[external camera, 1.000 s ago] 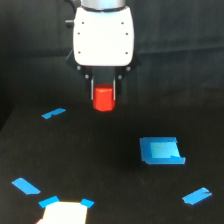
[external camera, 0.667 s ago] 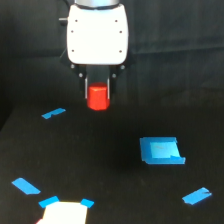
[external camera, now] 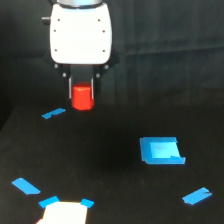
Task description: Pick up the red object from the table
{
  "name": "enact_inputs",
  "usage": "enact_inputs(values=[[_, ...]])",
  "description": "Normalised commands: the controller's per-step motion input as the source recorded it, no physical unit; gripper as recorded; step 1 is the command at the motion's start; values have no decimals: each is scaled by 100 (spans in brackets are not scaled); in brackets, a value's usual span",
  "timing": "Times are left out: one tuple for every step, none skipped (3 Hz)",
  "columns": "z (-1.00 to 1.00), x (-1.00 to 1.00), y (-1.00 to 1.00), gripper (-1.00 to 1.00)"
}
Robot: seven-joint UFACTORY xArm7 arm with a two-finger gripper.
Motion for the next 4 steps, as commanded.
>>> enact_inputs(values=[[69, -56, -81, -93], [52, -67, -27, -100], [31, 14, 16, -69], [58, 13, -9, -100]])
